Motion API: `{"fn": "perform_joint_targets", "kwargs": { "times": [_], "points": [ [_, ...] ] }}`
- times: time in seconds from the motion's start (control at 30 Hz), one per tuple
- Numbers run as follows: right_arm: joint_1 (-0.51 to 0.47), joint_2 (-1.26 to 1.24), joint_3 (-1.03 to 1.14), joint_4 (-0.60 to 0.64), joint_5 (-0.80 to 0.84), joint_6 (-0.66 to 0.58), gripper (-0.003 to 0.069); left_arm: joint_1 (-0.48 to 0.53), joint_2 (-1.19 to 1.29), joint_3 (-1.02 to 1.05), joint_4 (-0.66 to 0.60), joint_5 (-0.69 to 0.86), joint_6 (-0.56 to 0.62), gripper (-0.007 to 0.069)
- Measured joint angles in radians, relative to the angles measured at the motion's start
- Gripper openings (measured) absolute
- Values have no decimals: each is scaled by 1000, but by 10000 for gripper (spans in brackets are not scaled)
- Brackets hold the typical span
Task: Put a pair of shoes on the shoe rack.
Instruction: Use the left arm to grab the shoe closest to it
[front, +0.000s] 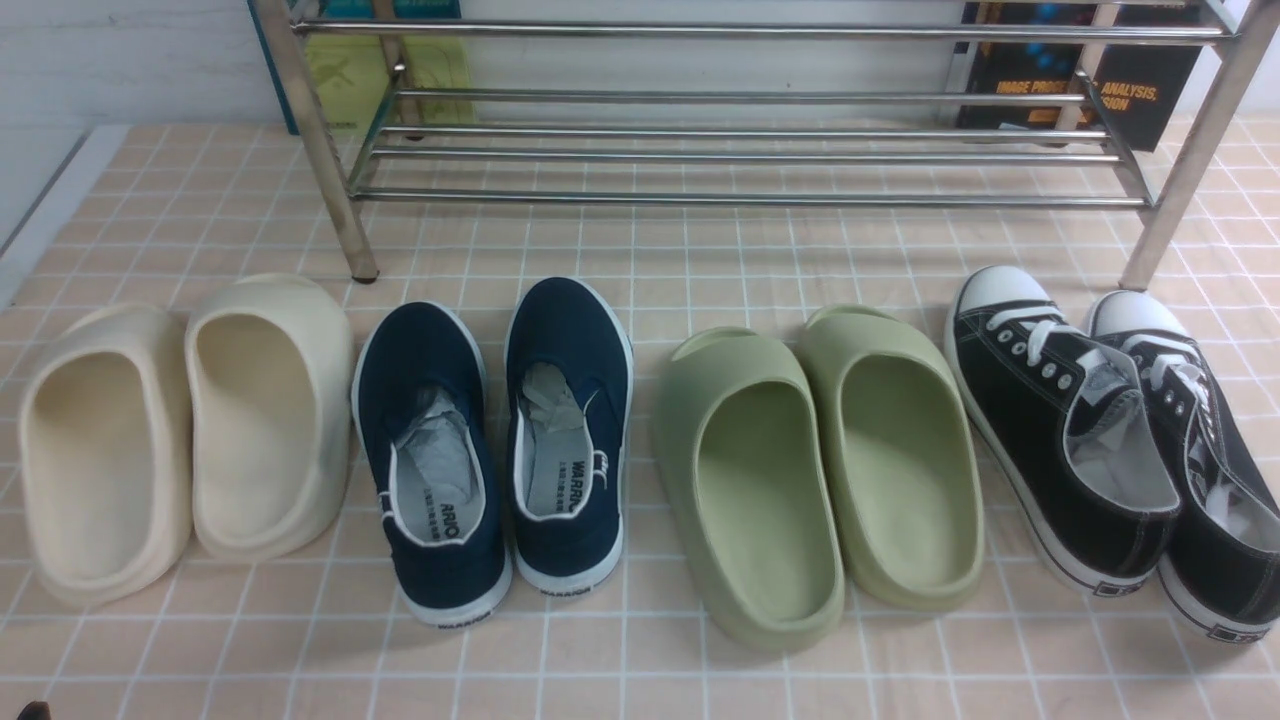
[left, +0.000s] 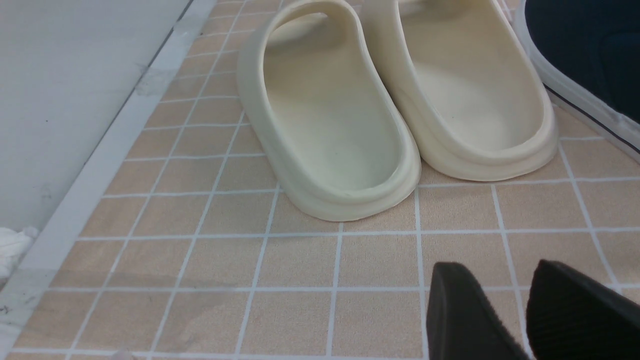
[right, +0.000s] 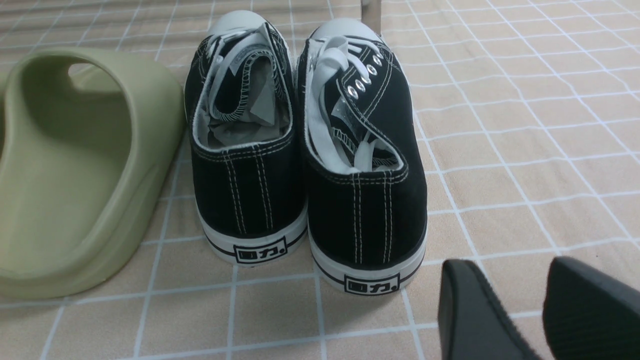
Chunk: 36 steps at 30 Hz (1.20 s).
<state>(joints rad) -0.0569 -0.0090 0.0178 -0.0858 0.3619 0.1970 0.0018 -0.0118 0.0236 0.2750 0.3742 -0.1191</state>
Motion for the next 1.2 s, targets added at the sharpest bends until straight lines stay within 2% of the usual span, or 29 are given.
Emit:
{"fn": "perform_joint_targets", "kwargs": {
  "times": [0.07, 0.2, 0.3, 0.43, 0.53, 0.6, 0.93, 1.1, 1.13, 1.2],
  "points": [
    [0, 0, 0, 0, 0, 0, 239, 0, 0, 1, -25, -10, -10, 239],
    [0, 0, 0, 0, 0, 0, 239, 0, 0, 3, -136, -43, -105, 239],
    [0, 0, 0, 0, 0, 0, 239, 0, 0, 3, -275, -79, -252, 239],
    [0, 0, 0, 0, 0, 0, 239, 0, 0, 4, -496, -128, -510, 239],
    [0, 0, 0, 0, 0, 0, 239, 0, 0, 4, -590, -146, -625, 239],
    [0, 0, 0, 0, 0, 0, 239, 0, 0, 4, -611, -151, -659, 239],
    [0, 0, 0, 0, 0, 0, 239, 0, 0, -26, -614, -164, -661, 239],
    [0, 0, 0, 0, 0, 0, 239, 0, 1, -225, -551, -96, -508, 227],
    [0, 0, 0, 0, 0, 0, 239, 0, 33, -336, -493, -8, -437, 200],
    [0, 0, 0, 0, 0, 0, 239, 0, 104, -467, -408, 136, -377, 148]
  ]
}}
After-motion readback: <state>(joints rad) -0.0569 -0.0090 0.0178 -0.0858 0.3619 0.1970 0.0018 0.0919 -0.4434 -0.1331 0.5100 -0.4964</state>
